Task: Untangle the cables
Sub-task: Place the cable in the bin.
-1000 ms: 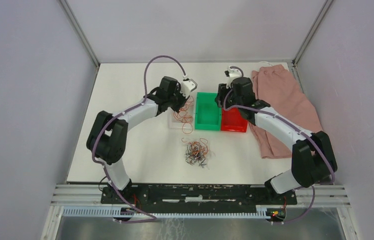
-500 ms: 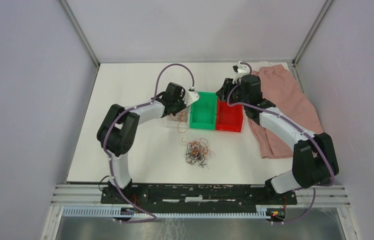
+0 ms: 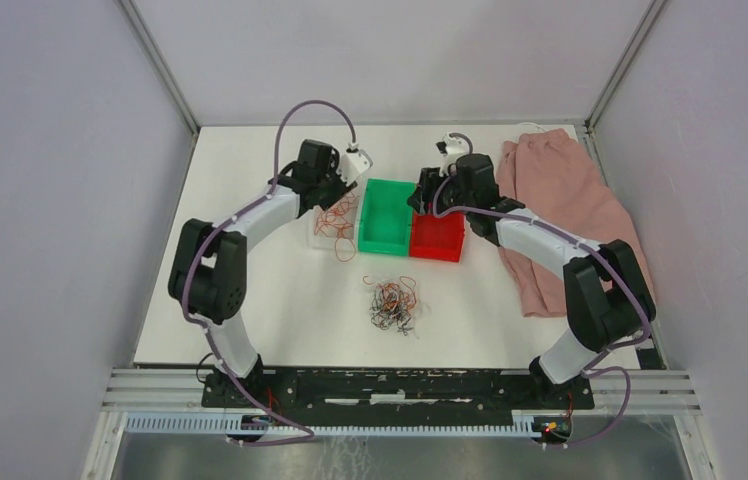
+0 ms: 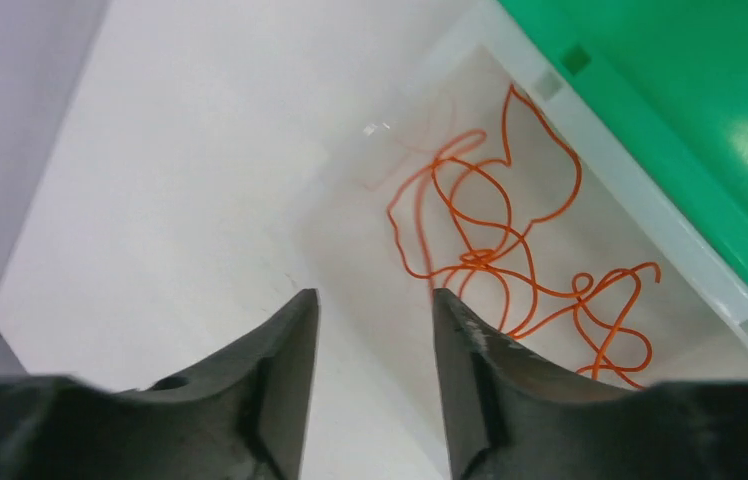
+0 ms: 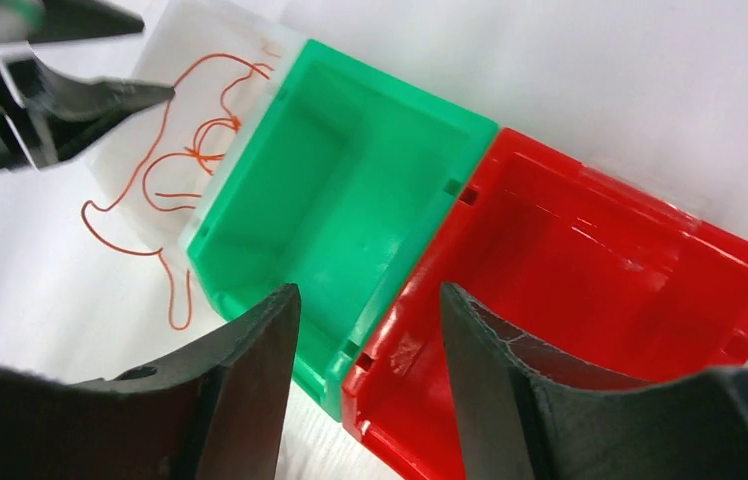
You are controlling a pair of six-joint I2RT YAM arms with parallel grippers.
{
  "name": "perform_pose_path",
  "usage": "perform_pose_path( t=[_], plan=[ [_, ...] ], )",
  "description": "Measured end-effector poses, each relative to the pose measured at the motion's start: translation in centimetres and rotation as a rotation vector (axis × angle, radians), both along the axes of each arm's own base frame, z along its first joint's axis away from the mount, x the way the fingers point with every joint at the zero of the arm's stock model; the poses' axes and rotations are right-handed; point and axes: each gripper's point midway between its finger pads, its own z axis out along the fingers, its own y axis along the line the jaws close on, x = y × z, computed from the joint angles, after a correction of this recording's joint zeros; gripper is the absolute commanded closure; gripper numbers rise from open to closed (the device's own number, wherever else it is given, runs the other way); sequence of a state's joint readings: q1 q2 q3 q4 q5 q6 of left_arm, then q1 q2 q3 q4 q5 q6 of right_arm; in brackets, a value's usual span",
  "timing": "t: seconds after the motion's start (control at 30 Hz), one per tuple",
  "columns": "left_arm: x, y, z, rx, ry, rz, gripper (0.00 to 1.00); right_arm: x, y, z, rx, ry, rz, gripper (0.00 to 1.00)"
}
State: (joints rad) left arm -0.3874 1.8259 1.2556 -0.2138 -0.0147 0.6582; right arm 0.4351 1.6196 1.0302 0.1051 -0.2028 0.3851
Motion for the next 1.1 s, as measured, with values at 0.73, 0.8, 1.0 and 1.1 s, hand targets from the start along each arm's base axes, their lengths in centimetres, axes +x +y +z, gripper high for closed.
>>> perform_pose_path(
  t=[0.73, 0.8, 1.0, 1.1],
  plan=[
    [-4.8, -2.7, 14.0, -0.232, 0.035, -0.122, 0.0, -3.4, -0.6, 2.0, -0.013, 0.163, -0.078, 0.1],
    [-9.3, -1.9, 14.7, -0.257, 0.084, -0.16, 0.0, -9.2, 1.1, 0.1, -0.099, 0.22, -0.012, 0.2],
    [-12.5, -1.1, 13.8, -0.258, 0.136, -0.171, 0.0, -15.4, 3.4, -1.4, -0.138, 0.238, 0.099, 0.27],
    [-13.5, -0.8, 12.7, -0.249, 0.172, -0.167, 0.01, -17.1, 3.5, -3.1, -0.179, 0.264, 0.109, 0.35]
  ],
)
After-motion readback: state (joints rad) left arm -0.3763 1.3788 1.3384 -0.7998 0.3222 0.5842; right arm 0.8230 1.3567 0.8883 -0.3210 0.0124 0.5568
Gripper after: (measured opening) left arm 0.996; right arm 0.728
